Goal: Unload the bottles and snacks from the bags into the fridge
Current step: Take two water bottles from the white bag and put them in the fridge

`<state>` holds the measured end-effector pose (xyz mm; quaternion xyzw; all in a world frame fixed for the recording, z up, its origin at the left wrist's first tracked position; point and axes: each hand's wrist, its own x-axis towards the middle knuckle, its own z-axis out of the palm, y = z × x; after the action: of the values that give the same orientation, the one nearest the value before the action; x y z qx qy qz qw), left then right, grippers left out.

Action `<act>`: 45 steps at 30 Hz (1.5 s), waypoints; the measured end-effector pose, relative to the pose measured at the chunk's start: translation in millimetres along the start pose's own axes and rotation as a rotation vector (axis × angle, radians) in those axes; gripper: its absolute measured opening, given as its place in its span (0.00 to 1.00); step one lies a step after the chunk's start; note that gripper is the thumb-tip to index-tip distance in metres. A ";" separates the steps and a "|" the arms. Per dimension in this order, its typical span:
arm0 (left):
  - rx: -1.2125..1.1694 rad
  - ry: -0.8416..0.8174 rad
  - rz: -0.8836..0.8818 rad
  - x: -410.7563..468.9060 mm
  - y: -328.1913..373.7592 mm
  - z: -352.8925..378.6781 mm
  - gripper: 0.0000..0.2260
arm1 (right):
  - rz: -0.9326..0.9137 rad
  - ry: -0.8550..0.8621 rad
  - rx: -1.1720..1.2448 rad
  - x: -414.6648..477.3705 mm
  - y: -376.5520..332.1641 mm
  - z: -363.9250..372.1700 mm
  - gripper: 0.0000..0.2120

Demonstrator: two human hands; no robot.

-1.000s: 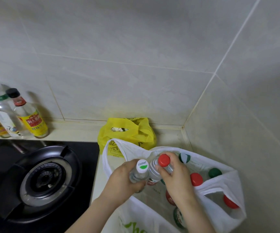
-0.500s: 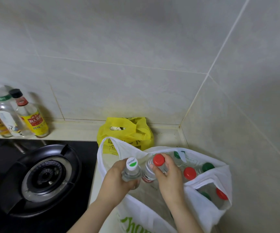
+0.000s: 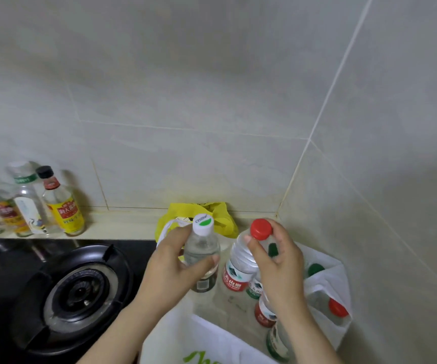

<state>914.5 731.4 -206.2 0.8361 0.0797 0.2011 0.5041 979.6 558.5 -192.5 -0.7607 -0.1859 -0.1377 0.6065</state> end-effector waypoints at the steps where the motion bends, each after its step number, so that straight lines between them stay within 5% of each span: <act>1: -0.002 0.008 0.038 4.6 12.9 -7.0 0.17 | -0.030 0.021 0.032 7.1 -12.3 -0.4 0.08; 16: -0.205 0.140 0.410 49.8 213.2 -138.2 0.18 | -0.401 0.063 0.292 103.0 -238.5 -30.9 0.08; 22: -0.254 0.144 0.488 52.1 259.4 -183.7 0.07 | -0.448 0.016 0.345 112.6 -299.4 -30.4 0.11; 27: -0.278 0.200 0.482 43.0 271.1 -205.3 0.06 | -0.470 -0.027 0.355 108.7 -323.5 -20.3 0.04; 45: -0.050 0.612 0.357 -48.2 284.0 -232.8 0.17 | -0.498 -0.554 0.713 94.1 -346.6 44.8 0.05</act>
<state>754.1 768.0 125.7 0.7253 0.0745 0.5290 0.4342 907.0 680.6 140.4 -0.4472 -0.5503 0.0005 0.7051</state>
